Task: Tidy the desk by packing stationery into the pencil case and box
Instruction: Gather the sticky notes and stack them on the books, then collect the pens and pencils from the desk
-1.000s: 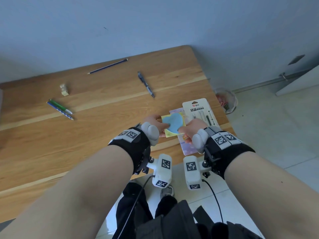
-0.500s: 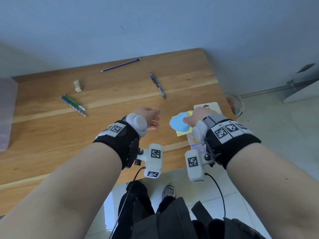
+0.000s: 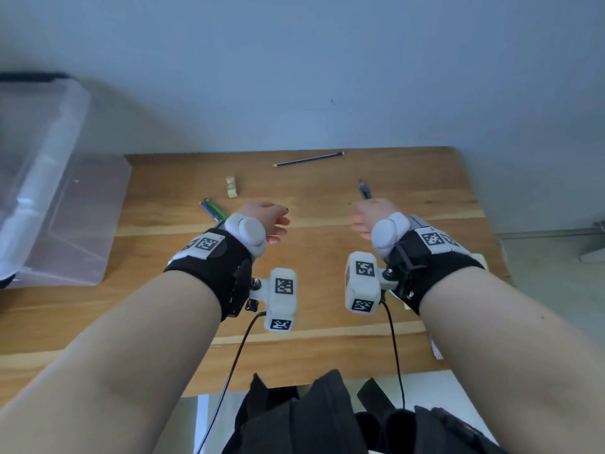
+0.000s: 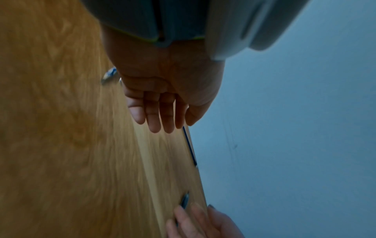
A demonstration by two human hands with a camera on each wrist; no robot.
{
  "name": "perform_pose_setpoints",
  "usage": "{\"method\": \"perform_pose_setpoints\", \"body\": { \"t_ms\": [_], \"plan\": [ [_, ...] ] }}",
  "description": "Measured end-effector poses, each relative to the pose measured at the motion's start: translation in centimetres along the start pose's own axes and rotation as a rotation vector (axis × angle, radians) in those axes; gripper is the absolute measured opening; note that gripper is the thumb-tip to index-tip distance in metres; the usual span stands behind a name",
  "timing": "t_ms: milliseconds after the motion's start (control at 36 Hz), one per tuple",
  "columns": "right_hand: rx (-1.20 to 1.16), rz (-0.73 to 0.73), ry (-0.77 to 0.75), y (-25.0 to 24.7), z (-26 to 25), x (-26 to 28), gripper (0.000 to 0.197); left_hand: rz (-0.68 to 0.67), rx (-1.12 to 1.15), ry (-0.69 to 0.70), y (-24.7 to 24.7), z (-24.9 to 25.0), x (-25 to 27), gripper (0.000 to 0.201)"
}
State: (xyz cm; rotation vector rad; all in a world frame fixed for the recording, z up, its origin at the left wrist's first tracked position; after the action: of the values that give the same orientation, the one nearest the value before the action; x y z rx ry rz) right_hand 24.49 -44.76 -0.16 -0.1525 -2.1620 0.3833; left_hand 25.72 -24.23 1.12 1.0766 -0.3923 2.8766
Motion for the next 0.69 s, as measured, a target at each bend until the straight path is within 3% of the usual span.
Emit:
{"method": "perform_pose_setpoints", "body": {
  "t_ms": [306,500,583,694],
  "plan": [
    [0.122,0.067,-0.058,-2.9,1.4,-3.6,0.036,0.121,-0.086,0.039,-1.9,-0.5,-1.1,0.023],
    [0.195,0.045,-0.079,-1.6,1.5,-3.0,0.038,0.180,-0.102,-0.005,-3.6,-2.0,-1.7,0.014],
    [0.215,0.056,-0.097,-1.4,1.1,-3.2,0.036,0.167,-0.339,0.085,-4.1,-1.7,-1.9,0.024],
    [0.249,0.039,-0.107,-1.4,-0.5,-2.5,0.018,0.044,-0.814,0.345,-3.3,-0.7,-1.9,0.043]
  ]
}}
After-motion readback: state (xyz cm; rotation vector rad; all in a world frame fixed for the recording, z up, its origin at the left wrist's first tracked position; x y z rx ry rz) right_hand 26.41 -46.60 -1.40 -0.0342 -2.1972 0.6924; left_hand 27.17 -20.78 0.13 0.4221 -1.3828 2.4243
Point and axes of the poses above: each hand's wrist, its own x-axis away from the middle knuckle, its own y-axis out of the palm, z = x × y, the point moved 3 cm from there along -x, towards the middle knuckle, and after that the axes turned 3 degrees about y, right-handed, at the moved point
